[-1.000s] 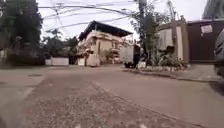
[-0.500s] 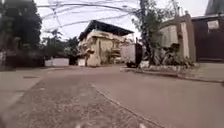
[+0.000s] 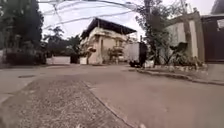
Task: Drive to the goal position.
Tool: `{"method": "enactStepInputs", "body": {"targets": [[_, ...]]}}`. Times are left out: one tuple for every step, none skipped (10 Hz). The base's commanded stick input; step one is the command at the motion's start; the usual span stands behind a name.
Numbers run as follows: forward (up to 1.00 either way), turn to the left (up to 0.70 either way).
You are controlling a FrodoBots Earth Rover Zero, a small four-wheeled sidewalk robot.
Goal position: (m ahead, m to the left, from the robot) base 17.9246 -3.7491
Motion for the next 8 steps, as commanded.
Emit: {"method": "enactStepInputs", "body": {"targets": [[0.85, 0.0], [0.85, 0.0], [0.85, 0.0], [0.85, 0.0], [0.85, 0.0], [0.85, 0.0], [0.85, 0.0], [0.85, 0.0]]}}
